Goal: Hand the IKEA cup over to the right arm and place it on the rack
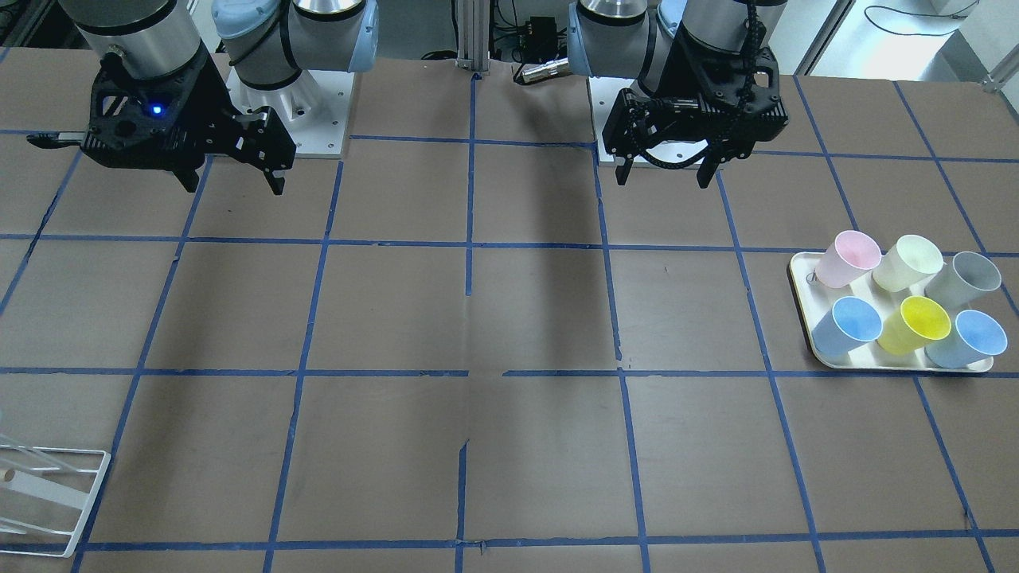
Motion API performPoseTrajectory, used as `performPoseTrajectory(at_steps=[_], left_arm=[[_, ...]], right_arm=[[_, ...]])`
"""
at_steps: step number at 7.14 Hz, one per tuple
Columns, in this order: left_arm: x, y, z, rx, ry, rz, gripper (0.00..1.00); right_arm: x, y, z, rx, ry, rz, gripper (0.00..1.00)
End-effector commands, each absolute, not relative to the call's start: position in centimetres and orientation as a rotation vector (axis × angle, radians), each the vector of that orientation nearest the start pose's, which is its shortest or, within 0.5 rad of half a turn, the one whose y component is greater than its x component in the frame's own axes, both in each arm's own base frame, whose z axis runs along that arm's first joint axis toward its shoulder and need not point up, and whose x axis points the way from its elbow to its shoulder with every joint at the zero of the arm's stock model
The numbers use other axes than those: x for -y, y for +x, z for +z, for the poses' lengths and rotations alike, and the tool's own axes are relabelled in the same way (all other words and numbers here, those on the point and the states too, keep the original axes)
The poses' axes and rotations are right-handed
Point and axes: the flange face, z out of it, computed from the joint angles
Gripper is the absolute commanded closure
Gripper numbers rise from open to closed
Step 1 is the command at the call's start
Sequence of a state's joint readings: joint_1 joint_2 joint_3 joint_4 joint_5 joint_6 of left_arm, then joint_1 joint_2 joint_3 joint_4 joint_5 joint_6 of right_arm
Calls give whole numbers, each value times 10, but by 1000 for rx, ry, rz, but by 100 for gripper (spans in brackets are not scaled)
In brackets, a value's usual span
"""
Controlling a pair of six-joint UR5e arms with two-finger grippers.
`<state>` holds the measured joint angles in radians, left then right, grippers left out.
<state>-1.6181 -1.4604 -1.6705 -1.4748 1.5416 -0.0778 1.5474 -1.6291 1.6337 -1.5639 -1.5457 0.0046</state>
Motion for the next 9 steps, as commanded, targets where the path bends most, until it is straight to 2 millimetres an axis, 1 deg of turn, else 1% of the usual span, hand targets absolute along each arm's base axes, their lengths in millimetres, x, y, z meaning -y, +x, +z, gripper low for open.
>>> performPoseTrajectory(at_steps=[1, 2, 5, 6, 7, 9], left_arm=[[463, -158, 502, -3170, -59, -264, 0], [461, -157, 504, -3170, -86, -257, 0], [463, -154, 501, -3138, -90, -246, 0], [462, -154, 501, -3137, -90, -232, 0], [459, -152, 498, -3139, -97, -181, 0], [458, -152, 500, -3140, -94, -183, 0]], right_arm=[[467, 126, 479, -3110, 48, 35, 0], [467, 126, 479, -3110, 48, 33, 0], [467, 127, 478, -3106, 43, 33, 0], [466, 127, 481, -3104, 46, 26, 0], [466, 128, 482, -3104, 55, 21, 0], [467, 128, 480, -3103, 55, 21, 0]])
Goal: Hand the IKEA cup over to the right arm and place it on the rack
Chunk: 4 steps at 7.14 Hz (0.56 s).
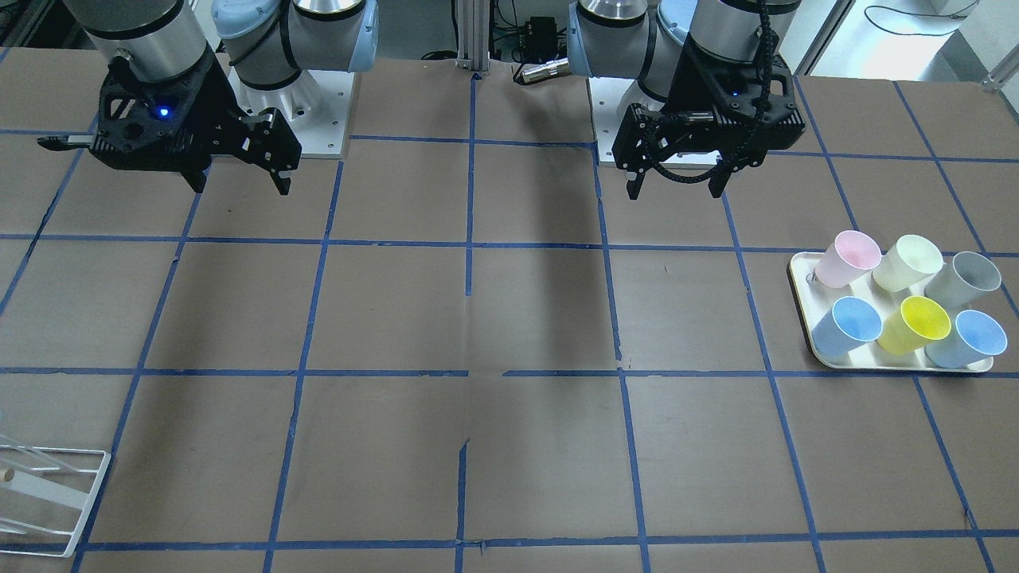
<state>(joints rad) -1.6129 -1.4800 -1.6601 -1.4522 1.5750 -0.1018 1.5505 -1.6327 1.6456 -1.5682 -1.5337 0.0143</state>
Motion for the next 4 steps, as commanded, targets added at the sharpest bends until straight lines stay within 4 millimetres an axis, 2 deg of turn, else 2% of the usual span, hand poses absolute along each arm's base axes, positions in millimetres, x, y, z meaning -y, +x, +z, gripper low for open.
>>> performPoseTrajectory(at_steps=[1, 4], left_arm=[[455, -152, 501, -3143, -94, -176, 0], [455, -149, 502, -3143, -104, -181, 0]], right_arm=[[467, 128, 481, -3104, 57, 19, 0], [469, 128, 486, -3104, 55, -2, 0]])
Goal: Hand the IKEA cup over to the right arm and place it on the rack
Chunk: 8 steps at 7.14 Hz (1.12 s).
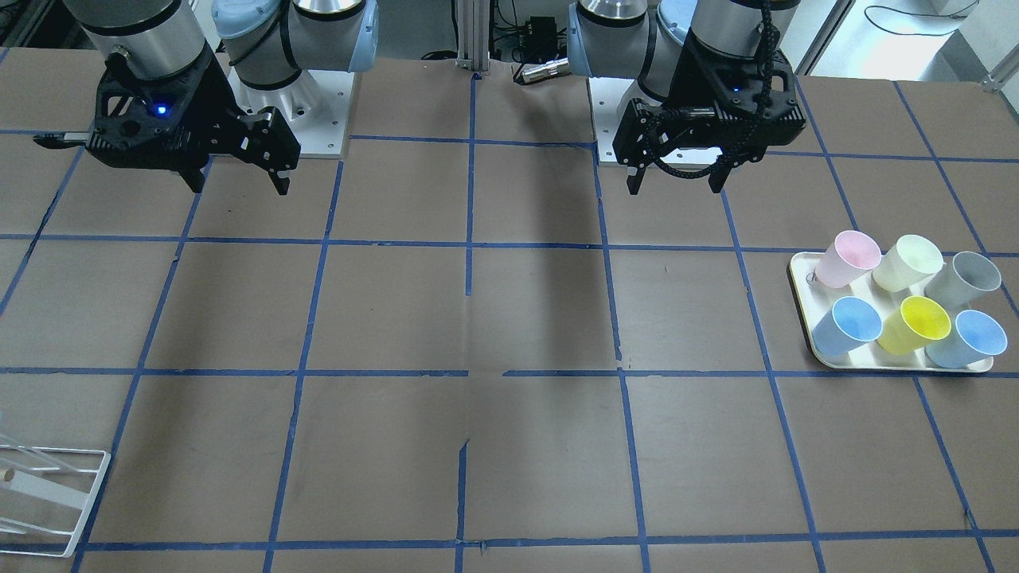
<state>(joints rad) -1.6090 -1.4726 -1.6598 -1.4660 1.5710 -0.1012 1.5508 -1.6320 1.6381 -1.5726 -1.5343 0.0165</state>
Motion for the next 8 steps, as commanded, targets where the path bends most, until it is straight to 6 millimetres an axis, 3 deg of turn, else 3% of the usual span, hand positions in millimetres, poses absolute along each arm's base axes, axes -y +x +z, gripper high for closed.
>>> performPoseTrajectory(at_steps=[1, 5, 6, 8], left_arm=[[455, -150, 502, -3144, -104, -178, 0], [459, -142, 504, -3141, -106, -186, 0], [467, -122, 511, -3136, -120, -209, 0], [482, -52, 521, -3123, -37, -155, 0]], right_arm=[[469, 128, 483, -3104, 55, 5, 0], [470, 127, 483, -3106, 60, 5, 0], [470, 128, 482, -3104, 57, 12, 0], [469, 128, 480, -3103, 57, 16, 0]])
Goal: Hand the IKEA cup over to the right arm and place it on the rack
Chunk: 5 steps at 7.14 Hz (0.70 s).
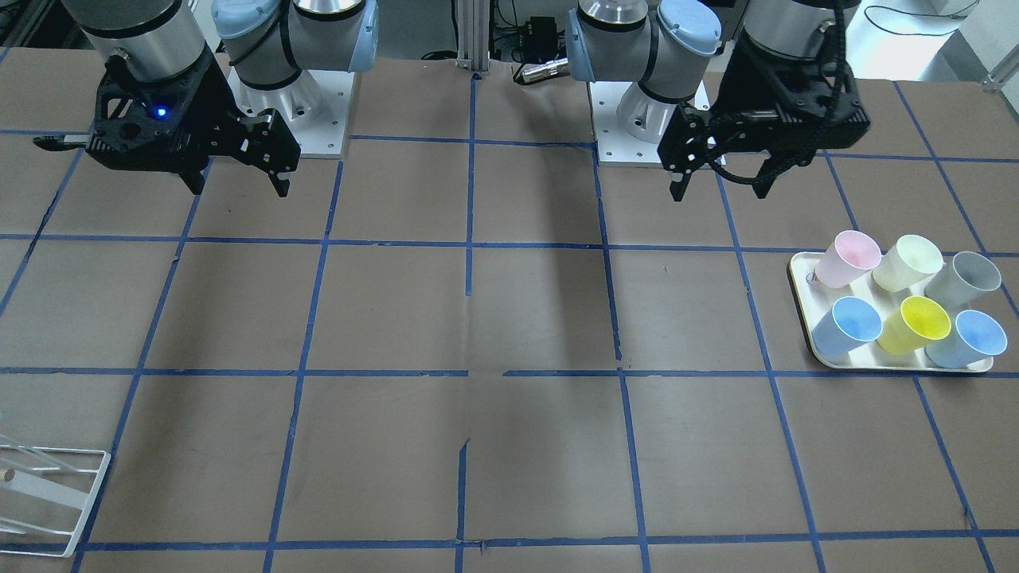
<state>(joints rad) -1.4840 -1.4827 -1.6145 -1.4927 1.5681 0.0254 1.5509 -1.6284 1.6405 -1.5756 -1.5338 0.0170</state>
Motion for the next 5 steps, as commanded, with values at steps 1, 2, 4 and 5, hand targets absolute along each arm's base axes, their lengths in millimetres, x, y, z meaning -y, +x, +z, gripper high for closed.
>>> performPoseTrajectory(at_steps=[1, 2, 4, 5], left_arm=[[487, -5, 515, -3112, 80, -128, 0], [488, 45, 502, -3108, 152, -90, 0], [498, 122, 471, -3111, 349, -20, 0], [503, 162, 455, -3101, 430, -20, 0]], right_arm=[[469, 132, 486, -3057, 54, 0, 0], [472, 142, 481, -2935, 53, 14, 0], [474, 158, 485, -2733, 56, 2, 0], [479, 163, 490, -2641, 51, -46, 0]])
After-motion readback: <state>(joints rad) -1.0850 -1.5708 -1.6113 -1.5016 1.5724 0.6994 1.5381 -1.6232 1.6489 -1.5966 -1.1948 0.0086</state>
